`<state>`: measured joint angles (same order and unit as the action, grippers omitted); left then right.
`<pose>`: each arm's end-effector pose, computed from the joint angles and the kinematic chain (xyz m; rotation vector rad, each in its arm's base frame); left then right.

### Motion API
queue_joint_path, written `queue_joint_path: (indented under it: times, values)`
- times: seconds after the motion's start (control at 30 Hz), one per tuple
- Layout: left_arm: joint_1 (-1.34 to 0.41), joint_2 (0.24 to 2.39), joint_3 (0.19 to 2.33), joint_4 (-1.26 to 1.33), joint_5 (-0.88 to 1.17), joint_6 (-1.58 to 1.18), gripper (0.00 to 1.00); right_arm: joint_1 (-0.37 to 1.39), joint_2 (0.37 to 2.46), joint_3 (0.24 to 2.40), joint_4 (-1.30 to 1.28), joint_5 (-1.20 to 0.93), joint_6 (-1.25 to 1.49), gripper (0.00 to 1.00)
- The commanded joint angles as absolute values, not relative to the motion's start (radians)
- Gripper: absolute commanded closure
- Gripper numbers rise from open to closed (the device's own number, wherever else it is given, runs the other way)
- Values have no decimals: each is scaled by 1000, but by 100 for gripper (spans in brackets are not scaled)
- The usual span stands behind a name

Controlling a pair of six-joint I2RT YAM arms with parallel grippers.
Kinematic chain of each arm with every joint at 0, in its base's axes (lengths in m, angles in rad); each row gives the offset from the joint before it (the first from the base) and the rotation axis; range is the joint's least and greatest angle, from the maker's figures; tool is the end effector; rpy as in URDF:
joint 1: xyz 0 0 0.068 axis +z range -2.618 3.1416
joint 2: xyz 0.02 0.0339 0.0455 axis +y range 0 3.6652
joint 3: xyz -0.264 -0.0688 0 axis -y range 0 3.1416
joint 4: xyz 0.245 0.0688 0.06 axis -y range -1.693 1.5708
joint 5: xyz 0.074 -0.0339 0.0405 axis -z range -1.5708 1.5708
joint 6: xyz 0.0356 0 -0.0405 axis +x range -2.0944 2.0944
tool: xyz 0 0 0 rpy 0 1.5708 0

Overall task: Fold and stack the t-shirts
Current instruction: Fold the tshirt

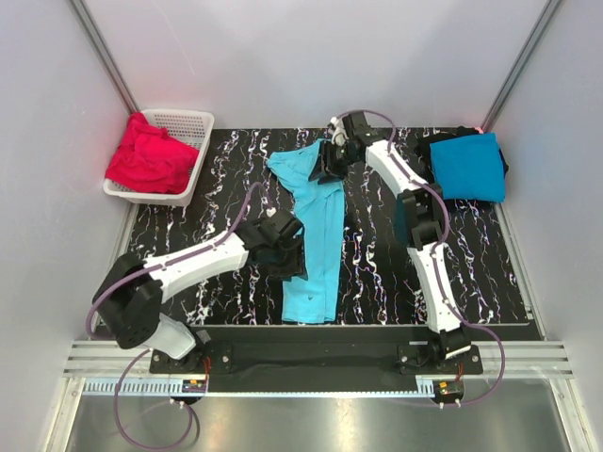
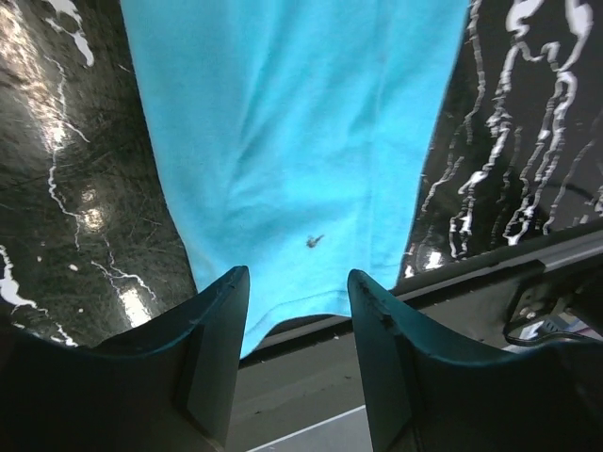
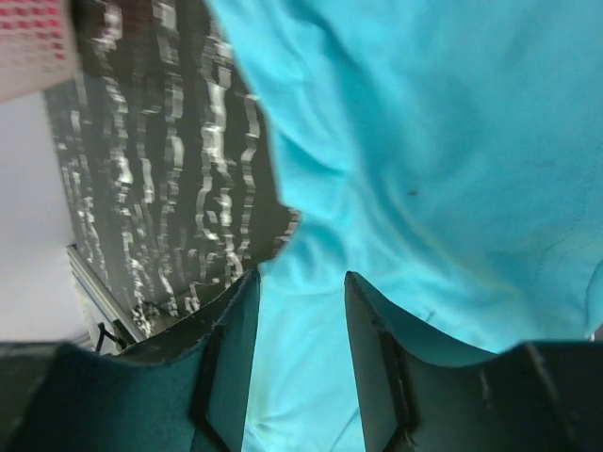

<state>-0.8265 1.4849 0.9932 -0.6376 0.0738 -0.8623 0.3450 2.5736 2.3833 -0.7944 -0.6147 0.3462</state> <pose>0.1935 -0.2139 0.2147 -0.0274 2.8518 -0.5484 0.5121 0.2058 0.1822 -0.2480 2.6058 1.0445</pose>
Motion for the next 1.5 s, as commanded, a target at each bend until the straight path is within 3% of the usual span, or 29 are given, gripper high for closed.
queue_joint_path:
  times: [0.0,0.1,0.3,0.47,0.67,0.8,1.0,1.27,1.47]
  values:
    - [-830,1424,1061,-678,11,-842,48,354,2410,2411,-724,-635,330,50]
    - [-816,1417,1142,-753,-87,-828,46,356,2375,2387,-721,-600,307,46]
    - [-631,1532,1284,-762,-107,-793,46,360,2413,2326,-756,-441,235,44]
    - [-454,1800,1543,-693,-35,-732,47,376,2314,2105,-727,-278,218,44]
    - [-410,2175,1976,-698,64,-635,49,376,2166,1859,-629,-179,227,45]
    - [-399,2324,2123,-696,87,-624,49,380,2089,1758,-597,-181,229,46]
    - [-353,2482,2250,-677,86,-623,49,399,1971,1666,-566,-205,218,46]
    - [-295,2517,2315,-624,69,-607,44,489,1887,1574,-558,-187,218,46]
    - [-273,2580,2350,-540,178,-583,42,552,1859,1508,-552,-174,216,47]
